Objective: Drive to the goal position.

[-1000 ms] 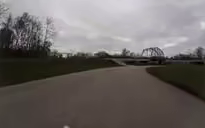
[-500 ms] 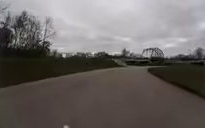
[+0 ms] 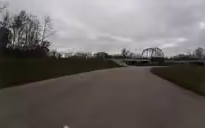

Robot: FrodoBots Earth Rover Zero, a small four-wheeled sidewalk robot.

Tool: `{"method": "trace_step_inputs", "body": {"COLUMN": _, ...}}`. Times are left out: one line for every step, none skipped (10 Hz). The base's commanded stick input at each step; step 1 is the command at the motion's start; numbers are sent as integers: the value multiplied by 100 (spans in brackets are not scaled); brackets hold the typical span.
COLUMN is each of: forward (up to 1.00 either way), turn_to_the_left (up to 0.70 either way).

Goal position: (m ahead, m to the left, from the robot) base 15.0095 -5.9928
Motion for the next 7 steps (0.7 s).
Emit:
{"method": "trace_step_inputs", "body": {"forward": 100, "turn_to_the_left": -20}}
{"method": "trace_step_inputs", "body": {"forward": 100, "turn_to_the_left": -33}}
{"method": "trace_step_inputs", "body": {"forward": 100, "turn_to_the_left": -40}}
{"method": "trace_step_inputs", "body": {"forward": 100, "turn_to_the_left": -40}}
{"method": "trace_step_inputs", "body": {"forward": 100, "turn_to_the_left": -40}}
{"method": "trace_step_inputs", "body": {"forward": 100, "turn_to_the_left": -40}}
{"method": "trace_step_inputs", "body": {"forward": 100, "turn_to_the_left": 0}}
